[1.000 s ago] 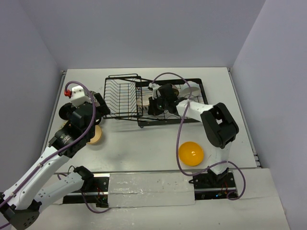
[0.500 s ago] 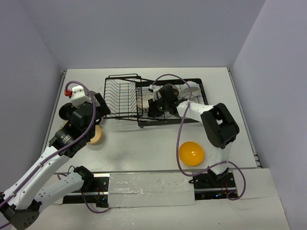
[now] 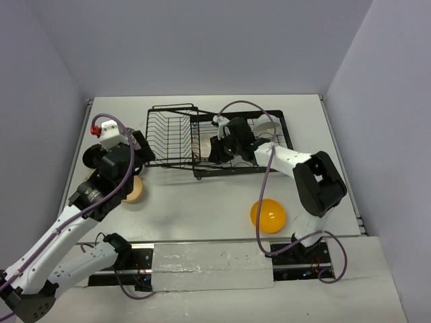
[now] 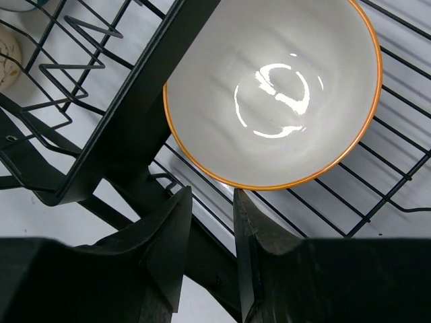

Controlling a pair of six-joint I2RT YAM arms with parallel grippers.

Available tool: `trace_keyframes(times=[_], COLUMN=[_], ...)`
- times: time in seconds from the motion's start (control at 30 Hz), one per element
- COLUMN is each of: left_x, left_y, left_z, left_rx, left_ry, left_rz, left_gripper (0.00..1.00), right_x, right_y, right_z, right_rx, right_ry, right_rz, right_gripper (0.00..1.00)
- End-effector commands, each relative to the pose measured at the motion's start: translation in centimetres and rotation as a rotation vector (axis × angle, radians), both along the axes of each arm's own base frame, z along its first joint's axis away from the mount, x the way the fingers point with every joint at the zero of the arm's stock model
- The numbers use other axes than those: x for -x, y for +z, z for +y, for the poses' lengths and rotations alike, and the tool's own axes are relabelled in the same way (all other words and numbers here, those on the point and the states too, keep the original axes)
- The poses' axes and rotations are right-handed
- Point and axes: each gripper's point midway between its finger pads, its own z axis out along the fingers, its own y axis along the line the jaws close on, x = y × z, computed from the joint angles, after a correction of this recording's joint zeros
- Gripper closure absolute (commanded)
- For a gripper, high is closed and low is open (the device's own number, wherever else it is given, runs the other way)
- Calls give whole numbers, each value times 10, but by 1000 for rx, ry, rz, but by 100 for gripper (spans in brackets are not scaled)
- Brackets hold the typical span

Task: Load the bowls into the dish rack
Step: Move the bowl to the dish rack.

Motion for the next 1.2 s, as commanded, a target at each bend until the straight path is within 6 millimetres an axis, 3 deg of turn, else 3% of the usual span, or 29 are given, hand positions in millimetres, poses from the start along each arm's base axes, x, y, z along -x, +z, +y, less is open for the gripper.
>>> trace_keyframes(times=[0.0,0.57,1.0,1.17], left_x=[-1,-1,-1,-1], left_y=[11,12,10,10], left_z=[-1,1,2,1], left_rx=[21,17,12,14], left_ry=[-9,1,6,3], left_rz=[-36,-39,-36,-36], left_gripper=[1,1,1,1], right_x=[-2,-26,-53,-53], right_y=[13,-7,-5,-11], right_z=[-3,12,23,24], right_rx=[-3,7,16,20], right_ry=[-1,-4,-25,-11], right_rz=[-37,-4,-25,-6], right_gripper=[61,60,60,60])
